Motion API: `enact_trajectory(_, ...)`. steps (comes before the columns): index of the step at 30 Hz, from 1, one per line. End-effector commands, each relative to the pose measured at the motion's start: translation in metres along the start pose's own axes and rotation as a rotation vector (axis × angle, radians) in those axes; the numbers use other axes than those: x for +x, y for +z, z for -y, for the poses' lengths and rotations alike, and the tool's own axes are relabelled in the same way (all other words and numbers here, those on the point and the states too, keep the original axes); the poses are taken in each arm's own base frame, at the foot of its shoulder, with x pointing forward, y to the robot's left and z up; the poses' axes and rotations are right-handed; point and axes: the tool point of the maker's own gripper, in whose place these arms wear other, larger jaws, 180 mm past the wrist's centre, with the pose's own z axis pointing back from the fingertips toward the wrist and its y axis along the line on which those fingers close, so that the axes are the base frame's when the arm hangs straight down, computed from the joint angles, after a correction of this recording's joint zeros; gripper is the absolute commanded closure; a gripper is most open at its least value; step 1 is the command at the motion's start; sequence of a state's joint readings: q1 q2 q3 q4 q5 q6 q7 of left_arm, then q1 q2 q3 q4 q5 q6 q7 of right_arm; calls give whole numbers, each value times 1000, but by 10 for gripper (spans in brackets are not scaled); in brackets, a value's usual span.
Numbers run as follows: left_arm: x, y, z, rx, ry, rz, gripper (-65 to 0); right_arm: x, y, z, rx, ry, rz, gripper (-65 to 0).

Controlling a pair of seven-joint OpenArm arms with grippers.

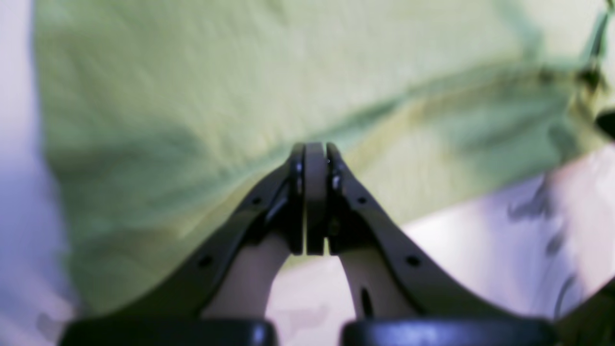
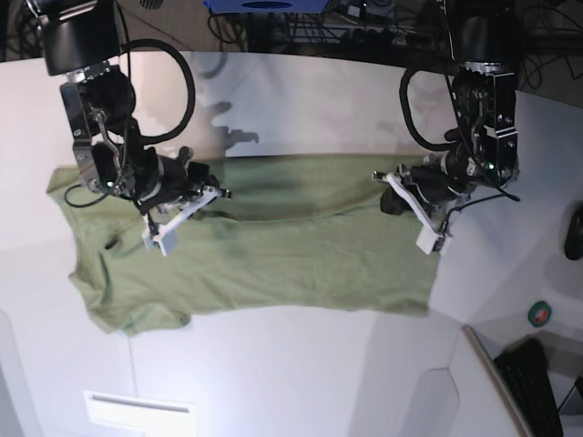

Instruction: Layout the t-shirt on the table in an organized manner, then fold the t-shirt properly

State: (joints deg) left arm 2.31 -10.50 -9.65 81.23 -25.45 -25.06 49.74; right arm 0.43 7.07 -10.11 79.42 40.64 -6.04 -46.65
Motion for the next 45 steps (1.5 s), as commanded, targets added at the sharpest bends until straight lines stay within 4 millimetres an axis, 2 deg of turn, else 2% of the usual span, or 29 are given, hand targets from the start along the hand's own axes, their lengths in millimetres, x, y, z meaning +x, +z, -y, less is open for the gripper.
enact_trajectory(1, 15, 2, 4, -13, -19, 41, 0, 15, 4, -7, 22, 13, 38, 0)
enact_trajectory(4, 3, -5, 10, -31, -21, 4, 0, 15, 4, -7, 22, 13, 38, 0)
enact_trajectory(7, -5, -13, 7, -35, 4, -25, 0, 13, 3, -10, 27, 10, 36, 0)
enact_trajectory(11, 0, -17, 3, -33, 13, -25, 0, 12, 3, -9, 25, 10, 33, 0)
enact_trajectory(17, 20, -20, -4, -24, 11, -4, 0, 1, -4, 1, 4, -12, -4, 0)
enact_trajectory(22, 31, -27, -19, 37, -37, -35, 0, -4, -7, 7, -5, -25, -1, 0)
enact_trajectory(25, 44, -28, -14, 44, -66, -14, 0, -5, -6, 7, -5, -24, 0, 0)
enact_trajectory(28, 57, -17, -4, 28, -90, 39, 0, -6, -7, 8, -6, -26, -2, 0)
enact_trajectory(30, 53, -12, 3, 18, -98, 52, 0, -6, -7, 9, -8, -25, -2, 0)
enact_trajectory(34, 35, -14, 7, 7, -94, 19, 0, -6, -7, 9, -8, -26, -1, 0)
enact_trajectory(39, 3, -28, 36, -51, -163, -71, 0, -4, -7, 7, -6, -25, 4, 0)
enact_trajectory(45, -1, -31, 41, -64, -175, -88, 0, -4, -8, 7, -5, -26, 6, 0)
